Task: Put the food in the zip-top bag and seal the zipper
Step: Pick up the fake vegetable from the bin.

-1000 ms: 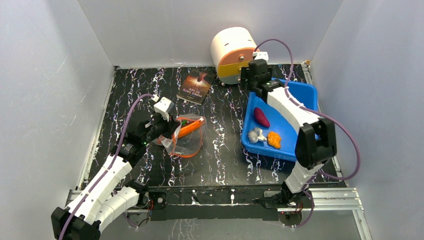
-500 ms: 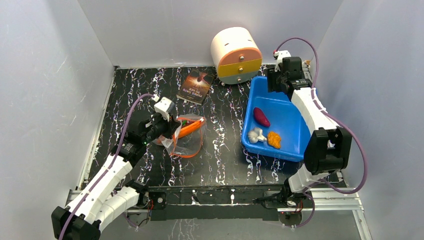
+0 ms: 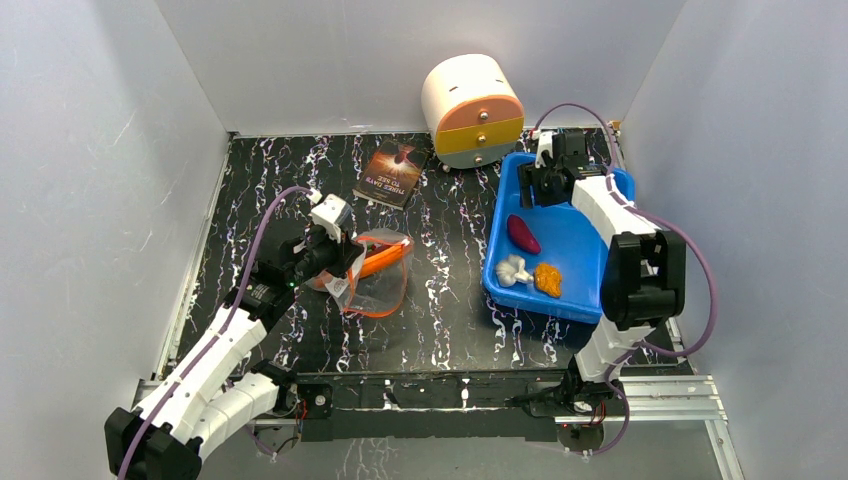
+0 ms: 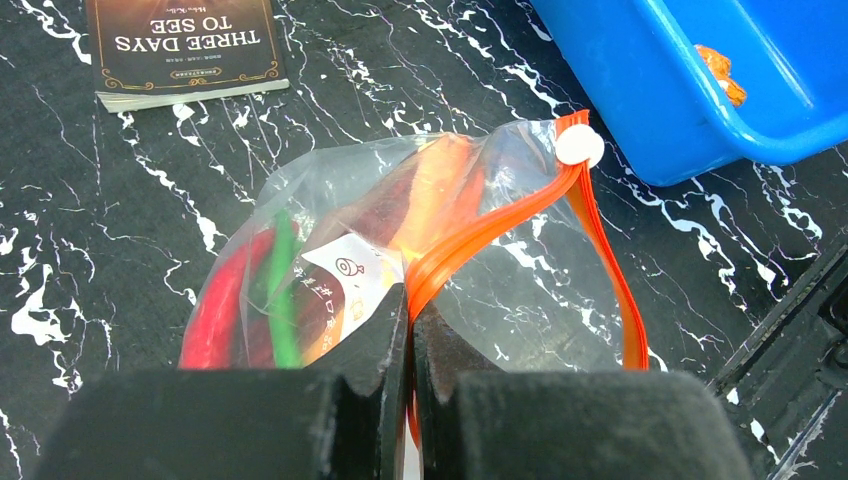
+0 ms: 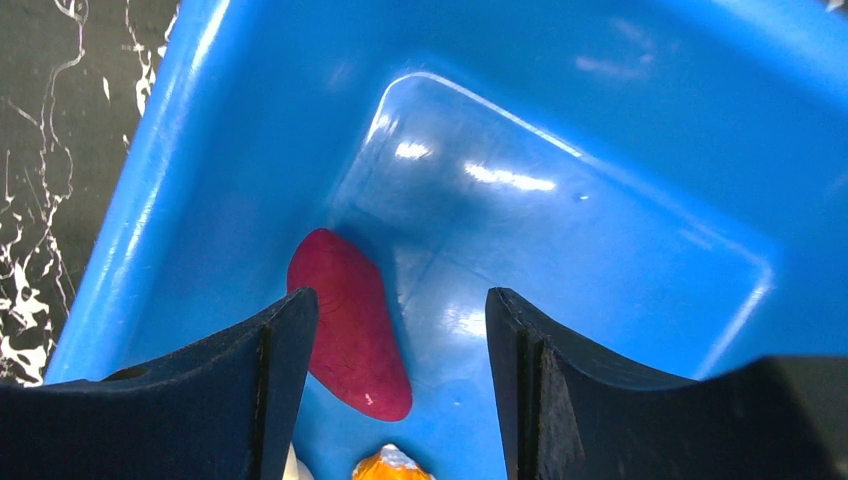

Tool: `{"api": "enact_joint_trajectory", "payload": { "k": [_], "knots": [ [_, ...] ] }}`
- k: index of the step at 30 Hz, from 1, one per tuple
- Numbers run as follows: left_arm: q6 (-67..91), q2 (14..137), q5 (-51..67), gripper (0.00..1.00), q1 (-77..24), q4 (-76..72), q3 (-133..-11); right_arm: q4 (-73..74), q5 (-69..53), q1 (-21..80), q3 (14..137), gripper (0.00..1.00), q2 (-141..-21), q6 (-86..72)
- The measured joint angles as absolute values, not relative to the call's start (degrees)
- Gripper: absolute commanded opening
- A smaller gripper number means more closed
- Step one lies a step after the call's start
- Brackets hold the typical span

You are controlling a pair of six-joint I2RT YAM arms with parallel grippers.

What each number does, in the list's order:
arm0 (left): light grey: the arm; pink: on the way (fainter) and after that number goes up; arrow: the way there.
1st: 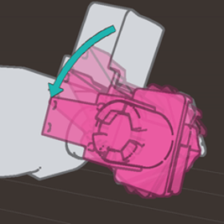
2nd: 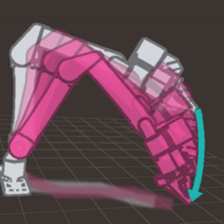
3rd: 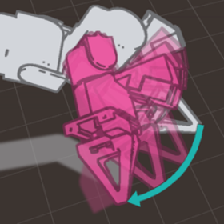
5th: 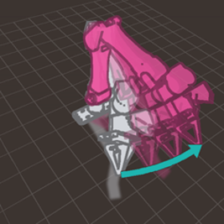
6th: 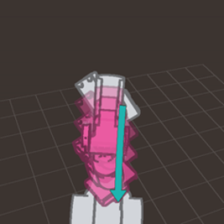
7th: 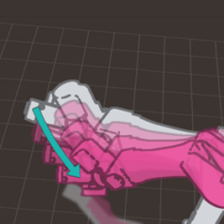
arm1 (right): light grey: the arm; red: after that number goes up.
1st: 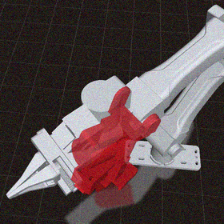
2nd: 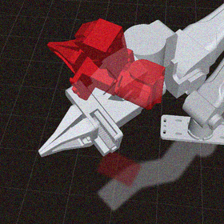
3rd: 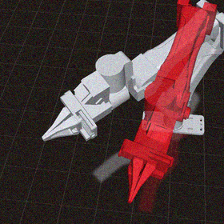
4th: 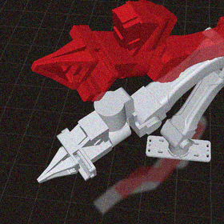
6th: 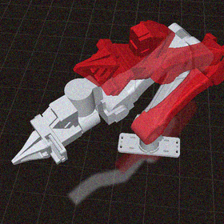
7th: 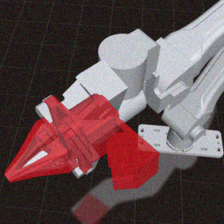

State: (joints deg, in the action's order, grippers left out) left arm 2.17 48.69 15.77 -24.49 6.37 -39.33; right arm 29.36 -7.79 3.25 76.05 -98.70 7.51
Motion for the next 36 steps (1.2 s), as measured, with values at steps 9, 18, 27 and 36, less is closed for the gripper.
{"api": "enact_joint_trajectory", "payload": {
  "k": [9,18,27,36],
  "knots": [
    [2.17,48.97,15.97,0.00,-24.49,6.42,-39.33,32.77,-15.86,3.22,76.07,0.65,-107.96,8.73],
    [2.17,48.97,15.92,0.00,-24.49,6.44,-39.33,34.50,-17.39,2.94,77.14,0.48,-110.87,9.47],
    [2.17,48.97,15.92,0.00,-24.49,6.44,-39.33,36.01,-14.02,2.98,77.14,0.41,-110.83,10.24],
    [2.35,49.32,16.08,0.00,-24.49,6.42,-39.33,40.45,-11.73,3.18,80.03,0.66,-110.78,8.84]
  ]
}}
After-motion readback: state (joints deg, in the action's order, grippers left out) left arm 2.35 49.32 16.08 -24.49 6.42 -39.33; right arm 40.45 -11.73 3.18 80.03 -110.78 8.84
